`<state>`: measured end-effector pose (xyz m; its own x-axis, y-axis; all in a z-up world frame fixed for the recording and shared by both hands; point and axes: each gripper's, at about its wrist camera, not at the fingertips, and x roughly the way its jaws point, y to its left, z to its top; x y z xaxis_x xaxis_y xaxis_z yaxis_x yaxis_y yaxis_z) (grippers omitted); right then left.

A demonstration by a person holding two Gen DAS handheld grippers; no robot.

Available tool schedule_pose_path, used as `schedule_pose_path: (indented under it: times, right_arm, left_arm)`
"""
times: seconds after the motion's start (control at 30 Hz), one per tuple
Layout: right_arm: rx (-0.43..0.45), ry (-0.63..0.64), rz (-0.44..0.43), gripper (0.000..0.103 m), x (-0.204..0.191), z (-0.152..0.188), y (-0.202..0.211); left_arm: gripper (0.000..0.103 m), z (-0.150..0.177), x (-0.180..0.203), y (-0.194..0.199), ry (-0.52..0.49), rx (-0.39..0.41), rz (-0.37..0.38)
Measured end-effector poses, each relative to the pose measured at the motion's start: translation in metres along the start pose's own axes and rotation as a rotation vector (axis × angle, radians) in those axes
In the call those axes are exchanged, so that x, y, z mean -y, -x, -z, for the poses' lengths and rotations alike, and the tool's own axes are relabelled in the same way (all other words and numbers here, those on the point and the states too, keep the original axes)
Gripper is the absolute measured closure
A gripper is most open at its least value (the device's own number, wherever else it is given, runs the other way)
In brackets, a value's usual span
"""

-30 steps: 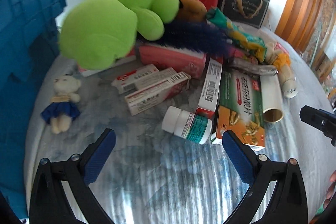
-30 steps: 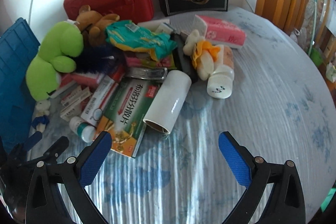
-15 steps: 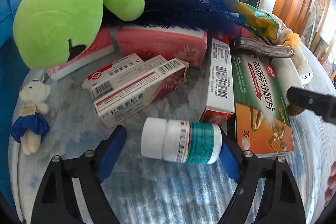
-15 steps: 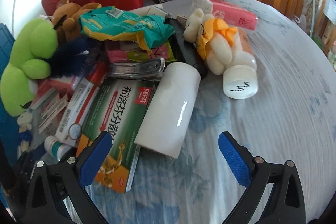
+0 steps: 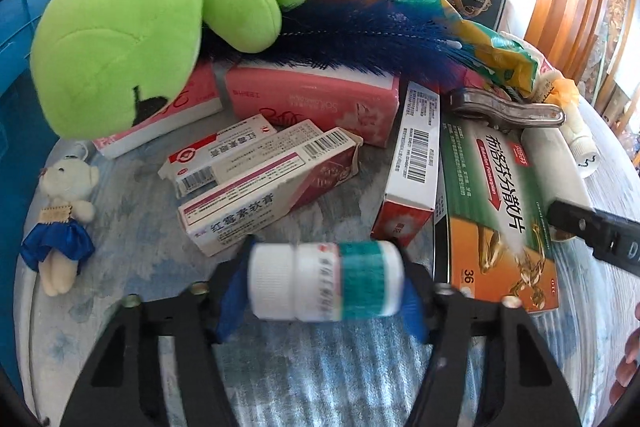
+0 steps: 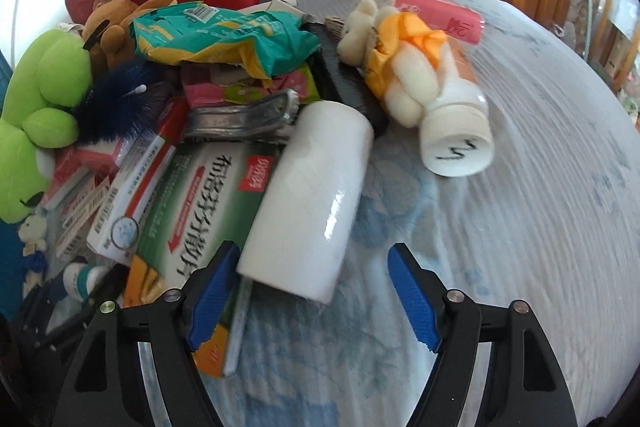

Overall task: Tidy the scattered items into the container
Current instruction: 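Grasp the white pill bottle with the left tool while the right tool grasps the white paper roll, then lift the pill bottle and paper roll and carry them over the crate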

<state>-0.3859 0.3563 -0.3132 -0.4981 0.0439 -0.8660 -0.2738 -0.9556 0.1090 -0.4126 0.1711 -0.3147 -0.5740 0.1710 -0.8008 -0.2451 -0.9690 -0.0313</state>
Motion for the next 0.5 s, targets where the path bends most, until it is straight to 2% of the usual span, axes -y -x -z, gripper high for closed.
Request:
schedule_pose_path:
  times: [0.03,0.2,0.27,0.33,0.43,0.5]
  right_arm:
    - [-0.017,0.015,0.033,0.057,0.003,0.002,-0.001]
    - [-0.024,0.059,0.065,0.057,0.010,0.004,-0.007]
    - [-0.014,0.057,0.052,0.055,0.011,0.003,-0.009]
    - [0.000,0.066,0.040,0.049,0.011,0.004,-0.010]
    - [0.018,0.084,0.026,0.034,0.009,0.006,-0.013]
    - [0.019,0.098,0.033,0.032,0.006,0.007,-0.015]
  left_arm:
    - [0.044,0.001,0.000,0.001,0.005,-0.002,0.002]
    - [0.044,0.003,-0.003,0.003,0.013,0.010,-0.013]
    - [0.043,0.001,-0.003,0.001,0.016,0.013,-0.016]
    - [0.042,-0.003,0.002,-0.002,0.014,0.021,-0.019]
    - [0.045,-0.003,0.000,-0.001,0.016,0.029,-0.017]
    - [0.045,-0.001,-0.001,0.001,0.015,0.024,-0.015]
